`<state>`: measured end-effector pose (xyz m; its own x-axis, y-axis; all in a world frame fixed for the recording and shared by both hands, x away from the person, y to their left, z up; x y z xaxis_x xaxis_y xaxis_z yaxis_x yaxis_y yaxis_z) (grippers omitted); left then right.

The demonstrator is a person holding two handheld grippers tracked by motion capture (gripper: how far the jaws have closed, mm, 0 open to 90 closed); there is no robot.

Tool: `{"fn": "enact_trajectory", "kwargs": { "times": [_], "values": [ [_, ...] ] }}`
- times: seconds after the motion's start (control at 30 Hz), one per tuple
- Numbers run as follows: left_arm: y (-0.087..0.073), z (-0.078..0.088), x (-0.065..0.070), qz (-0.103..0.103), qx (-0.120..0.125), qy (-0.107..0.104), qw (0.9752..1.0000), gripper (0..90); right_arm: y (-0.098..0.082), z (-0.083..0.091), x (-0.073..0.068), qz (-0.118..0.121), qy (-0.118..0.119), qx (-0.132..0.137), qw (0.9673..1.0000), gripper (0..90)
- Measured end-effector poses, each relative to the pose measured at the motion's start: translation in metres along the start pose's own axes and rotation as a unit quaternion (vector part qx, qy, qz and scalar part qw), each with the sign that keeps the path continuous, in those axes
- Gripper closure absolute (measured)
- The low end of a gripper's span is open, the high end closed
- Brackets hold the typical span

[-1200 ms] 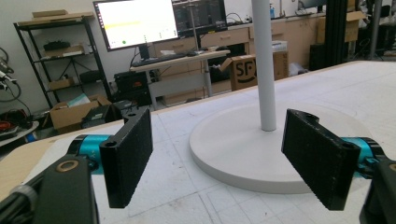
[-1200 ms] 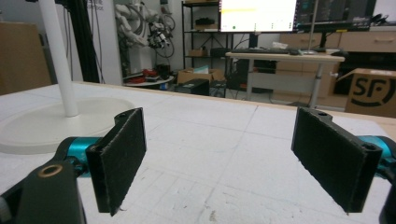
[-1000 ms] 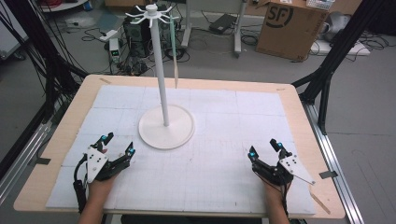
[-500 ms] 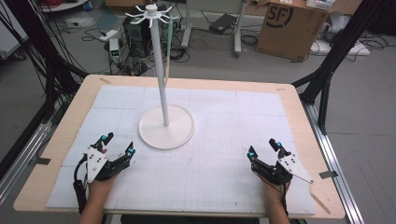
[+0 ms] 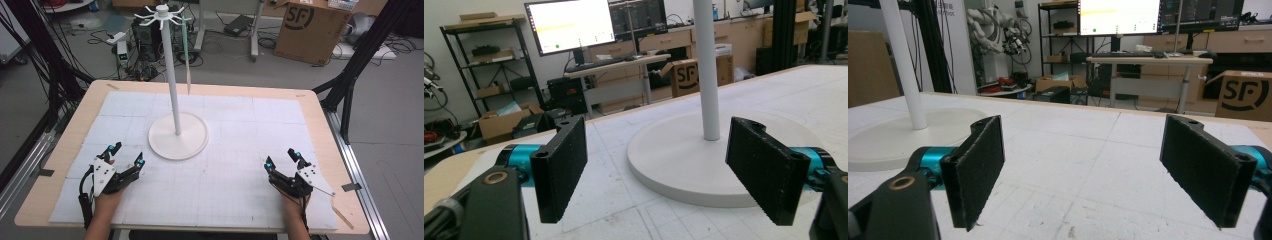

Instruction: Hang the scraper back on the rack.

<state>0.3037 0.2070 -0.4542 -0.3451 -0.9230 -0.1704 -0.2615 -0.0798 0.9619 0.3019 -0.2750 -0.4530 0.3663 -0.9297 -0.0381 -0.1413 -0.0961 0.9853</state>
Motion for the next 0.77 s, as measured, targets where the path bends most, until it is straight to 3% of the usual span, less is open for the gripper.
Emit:
{"fn": "enact_trajectory", "kwargs": {
  "times": [0.77],
  "values": [
    [-0.0002,-0.0003,-0.0008,0.004,0.0,0.002,1.0,25.5,-0.0005,-0.0008,-0.0003,0.002,0.0,-0.001,1.0,17.5]
  ]
}}
Point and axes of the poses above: each handheld gripper's, and its own axes: z roughly backward along the jaws, y roughly out of its top, x roughly to its right, the point moved 5 cm from there along -z, roughly forward along the jaws, and after that the axes turned 11 degrees about x, right-handed, at the moved point
